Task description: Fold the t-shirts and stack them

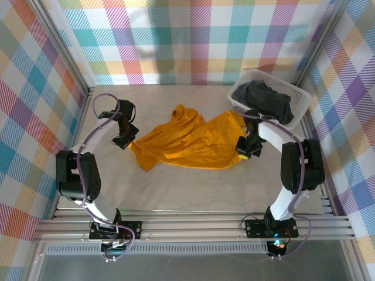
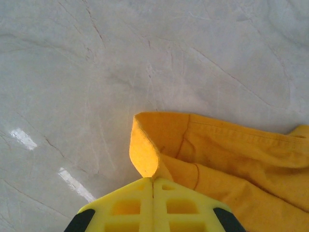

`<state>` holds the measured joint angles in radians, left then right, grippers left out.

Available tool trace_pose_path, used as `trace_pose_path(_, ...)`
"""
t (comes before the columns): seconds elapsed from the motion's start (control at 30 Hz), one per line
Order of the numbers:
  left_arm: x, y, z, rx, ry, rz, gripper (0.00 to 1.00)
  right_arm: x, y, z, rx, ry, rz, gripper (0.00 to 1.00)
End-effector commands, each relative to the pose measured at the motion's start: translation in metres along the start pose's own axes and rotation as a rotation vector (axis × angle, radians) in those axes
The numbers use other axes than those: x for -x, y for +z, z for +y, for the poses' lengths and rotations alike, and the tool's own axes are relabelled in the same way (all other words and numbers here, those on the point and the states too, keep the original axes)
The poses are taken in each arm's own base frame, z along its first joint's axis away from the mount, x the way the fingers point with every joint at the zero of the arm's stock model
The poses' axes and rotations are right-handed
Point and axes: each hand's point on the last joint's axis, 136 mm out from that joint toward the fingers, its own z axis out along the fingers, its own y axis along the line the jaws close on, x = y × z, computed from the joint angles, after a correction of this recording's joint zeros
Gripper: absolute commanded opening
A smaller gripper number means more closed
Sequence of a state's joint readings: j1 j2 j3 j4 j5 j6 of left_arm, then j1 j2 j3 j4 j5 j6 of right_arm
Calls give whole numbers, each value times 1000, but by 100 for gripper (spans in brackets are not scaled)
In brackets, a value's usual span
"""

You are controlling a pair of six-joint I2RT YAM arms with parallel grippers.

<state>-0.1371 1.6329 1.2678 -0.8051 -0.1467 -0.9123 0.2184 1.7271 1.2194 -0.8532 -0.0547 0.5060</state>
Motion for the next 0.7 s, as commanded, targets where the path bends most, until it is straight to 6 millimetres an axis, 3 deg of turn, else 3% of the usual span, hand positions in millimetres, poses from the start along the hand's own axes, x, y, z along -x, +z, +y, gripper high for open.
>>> trace_pose_path(0.0, 18, -52, -33, -182, -60, -63, 0, 31, -62, 46, 145, -114, -161, 0)
trace_pose_path(0.17, 55, -137, -64, -408, -138, -185, 0, 65, -160, 105, 349, -206, -358, 0)
trace_pose_path(0.3, 83, -215, -70, -571, -194, -313, 0, 77, -237, 139, 497, -266, -505, 0)
trace_pose_path(0.47, 100, -307, -55, -762, -254, -459, 0, 68, -327, 164, 701, -336, -690, 0)
trace_pose_path(0.67, 99, -402, -15, -950, -294, -607, 0, 36, -416, 160, 870, -354, -898, 0)
